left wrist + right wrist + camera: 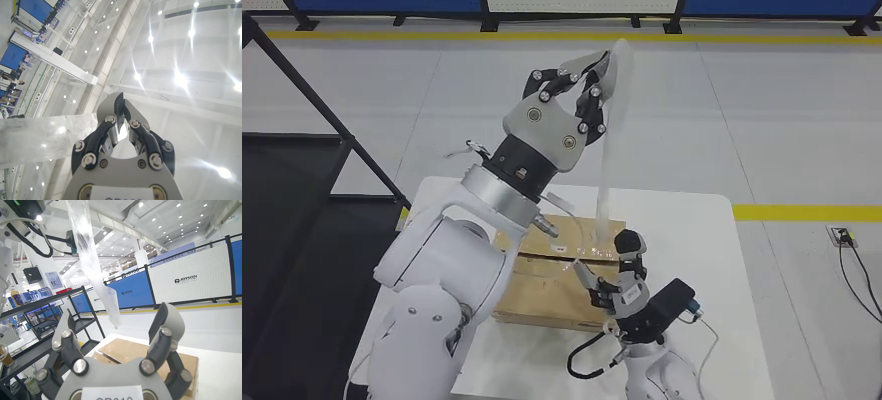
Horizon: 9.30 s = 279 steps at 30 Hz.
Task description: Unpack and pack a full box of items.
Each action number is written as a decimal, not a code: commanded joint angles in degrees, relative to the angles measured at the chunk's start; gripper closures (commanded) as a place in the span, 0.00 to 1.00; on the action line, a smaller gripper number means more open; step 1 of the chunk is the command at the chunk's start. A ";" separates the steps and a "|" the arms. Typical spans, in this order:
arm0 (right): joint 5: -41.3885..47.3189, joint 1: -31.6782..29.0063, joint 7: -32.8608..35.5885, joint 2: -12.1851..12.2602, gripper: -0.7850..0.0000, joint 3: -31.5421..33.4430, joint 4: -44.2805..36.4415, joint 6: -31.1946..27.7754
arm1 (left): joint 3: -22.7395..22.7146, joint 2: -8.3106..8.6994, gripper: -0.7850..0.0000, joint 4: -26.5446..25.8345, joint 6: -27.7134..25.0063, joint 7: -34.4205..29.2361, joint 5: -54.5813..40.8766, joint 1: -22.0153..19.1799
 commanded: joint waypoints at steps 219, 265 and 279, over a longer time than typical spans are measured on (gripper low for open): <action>-13.36 9.30 58.49 -9.33 1.00 3.43 -12.05 11.44 | -22.77 -0.24 0.00 10.77 -30.65 -2.60 67.00 50.83; -12.98 6.84 56.45 -9.41 1.00 4.52 -12.75 9.98 | -28.81 1.43 0.00 16.86 -18.64 -15.62 77.92 50.45; -14.02 5.47 56.47 -9.57 1.00 4.18 -13.68 10.19 | -26.80 2.28 0.05 21.43 -14.45 -26.31 79.92 44.49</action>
